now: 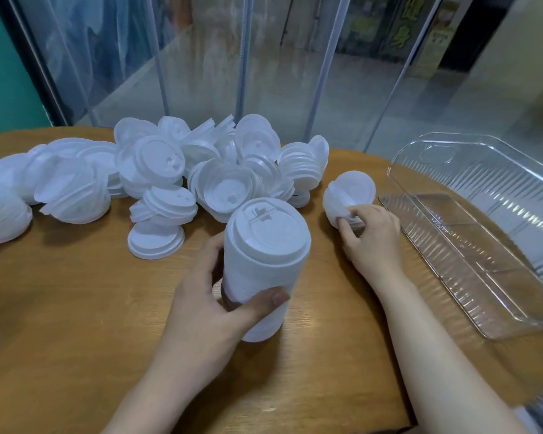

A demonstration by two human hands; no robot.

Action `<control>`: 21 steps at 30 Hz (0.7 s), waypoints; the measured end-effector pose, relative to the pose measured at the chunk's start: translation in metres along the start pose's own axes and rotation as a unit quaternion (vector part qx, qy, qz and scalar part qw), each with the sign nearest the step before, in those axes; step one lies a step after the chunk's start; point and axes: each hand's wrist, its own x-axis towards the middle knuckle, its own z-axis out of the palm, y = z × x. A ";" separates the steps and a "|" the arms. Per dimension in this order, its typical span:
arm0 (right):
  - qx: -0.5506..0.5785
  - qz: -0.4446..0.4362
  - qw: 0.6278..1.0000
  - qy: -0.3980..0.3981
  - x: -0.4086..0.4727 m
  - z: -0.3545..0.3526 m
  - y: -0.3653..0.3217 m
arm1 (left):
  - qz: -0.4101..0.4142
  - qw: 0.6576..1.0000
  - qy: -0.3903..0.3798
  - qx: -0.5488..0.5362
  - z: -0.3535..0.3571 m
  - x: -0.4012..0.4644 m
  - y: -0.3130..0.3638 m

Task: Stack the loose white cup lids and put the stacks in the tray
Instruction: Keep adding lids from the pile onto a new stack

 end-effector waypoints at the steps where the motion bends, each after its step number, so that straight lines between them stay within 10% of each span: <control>1: 0.014 -0.002 1.000 0.010 -0.001 -0.002 -0.004 | 0.001 1.000 -0.001 -0.001 0.001 0.000 0.000; 14: 0.277 0.093 0.956 -0.040 -0.014 -0.038 -0.038 | 0.004 1.000 -0.002 -0.004 0.003 0.001 0.001; 21: 0.214 0.128 0.968 -0.040 -0.016 -0.035 -0.024 | 0.001 1.000 -0.004 -0.007 0.003 0.001 0.001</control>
